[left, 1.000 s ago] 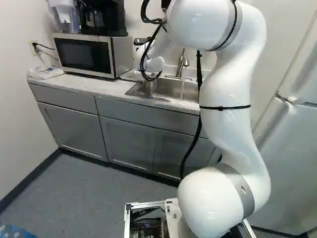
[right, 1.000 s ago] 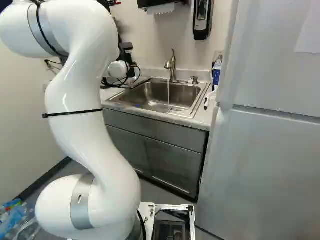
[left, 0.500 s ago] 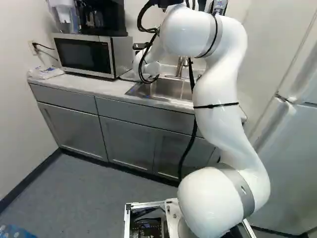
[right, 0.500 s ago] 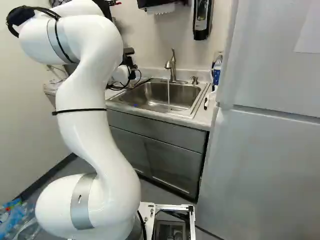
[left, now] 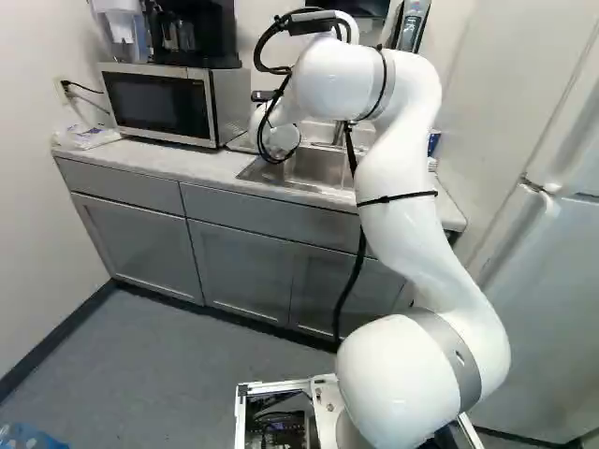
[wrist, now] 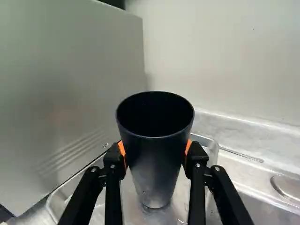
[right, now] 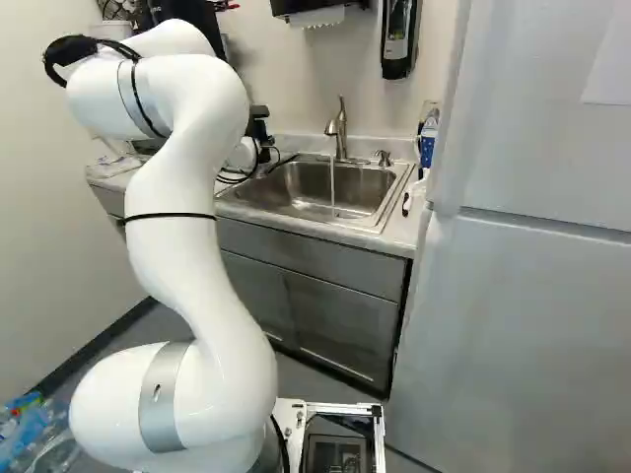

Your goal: Rinse the cup and place it in the tray

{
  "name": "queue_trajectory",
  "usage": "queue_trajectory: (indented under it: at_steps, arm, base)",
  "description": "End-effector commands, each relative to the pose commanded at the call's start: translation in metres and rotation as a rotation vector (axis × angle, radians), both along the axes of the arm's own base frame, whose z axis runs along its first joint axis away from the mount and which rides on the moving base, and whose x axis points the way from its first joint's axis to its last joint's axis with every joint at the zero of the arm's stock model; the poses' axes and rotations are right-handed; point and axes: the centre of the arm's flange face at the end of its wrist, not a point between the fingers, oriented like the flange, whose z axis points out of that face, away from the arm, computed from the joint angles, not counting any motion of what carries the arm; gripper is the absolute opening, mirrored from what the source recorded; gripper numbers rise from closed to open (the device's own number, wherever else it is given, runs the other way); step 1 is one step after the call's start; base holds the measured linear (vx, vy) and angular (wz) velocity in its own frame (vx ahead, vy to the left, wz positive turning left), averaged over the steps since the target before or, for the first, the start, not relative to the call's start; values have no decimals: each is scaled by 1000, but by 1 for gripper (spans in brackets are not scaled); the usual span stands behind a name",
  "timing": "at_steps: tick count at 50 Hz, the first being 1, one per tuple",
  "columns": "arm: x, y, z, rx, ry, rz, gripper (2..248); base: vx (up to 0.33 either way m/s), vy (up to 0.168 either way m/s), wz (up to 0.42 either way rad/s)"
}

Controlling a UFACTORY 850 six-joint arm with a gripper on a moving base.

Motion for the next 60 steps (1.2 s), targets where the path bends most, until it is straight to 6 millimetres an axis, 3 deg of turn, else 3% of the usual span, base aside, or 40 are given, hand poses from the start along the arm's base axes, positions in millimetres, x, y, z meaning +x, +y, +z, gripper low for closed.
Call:
queue_trajectory:
  at_steps: [60]
  arm:
    - [-1, 0, -4, -8, 44, 2, 126]
  base:
    - [0, 0, 0]
